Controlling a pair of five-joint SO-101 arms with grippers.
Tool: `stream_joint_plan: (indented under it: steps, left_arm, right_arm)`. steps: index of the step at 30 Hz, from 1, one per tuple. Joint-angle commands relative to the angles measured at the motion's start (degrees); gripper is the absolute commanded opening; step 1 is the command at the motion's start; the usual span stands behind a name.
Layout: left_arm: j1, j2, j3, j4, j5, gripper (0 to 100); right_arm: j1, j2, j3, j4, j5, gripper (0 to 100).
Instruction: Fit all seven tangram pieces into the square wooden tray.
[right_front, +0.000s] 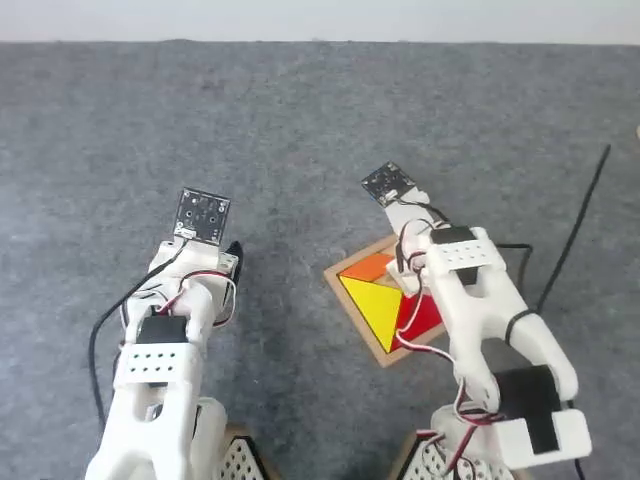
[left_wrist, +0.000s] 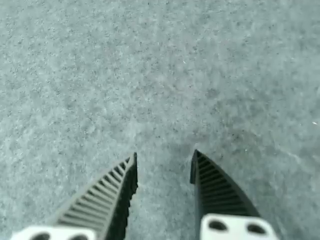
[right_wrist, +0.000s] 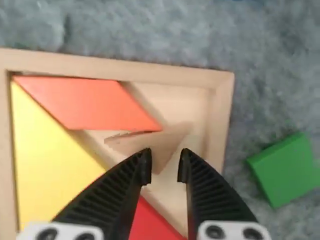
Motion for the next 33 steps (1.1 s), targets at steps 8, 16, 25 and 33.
stream_joint_plan:
  steps: [8, 16, 25, 33]
  left_arm:
    - [0.35, 0.0, -0.57, -1.41, -0.44, 17]
    - [0.35, 0.0, -0.57, -1.41, -0.44, 17]
    - [0.35, 0.0, -0.57, -1.41, -0.44, 17]
    - [0.35, 0.0, -0.57, -1.41, -0.44, 17]
  right_arm:
    - [-9.63, 1.01, -1.32, -0.13, -4.4, 11.2]
    - [-8.84, -1.27, -1.58, 0.66, -5.36, 11.2]
    - [-2.07, -26.15, -1.76, 11.38, -5.27, 11.3]
    - [15.96, -28.18, -4.13, 18.42, 6.77, 15.5]
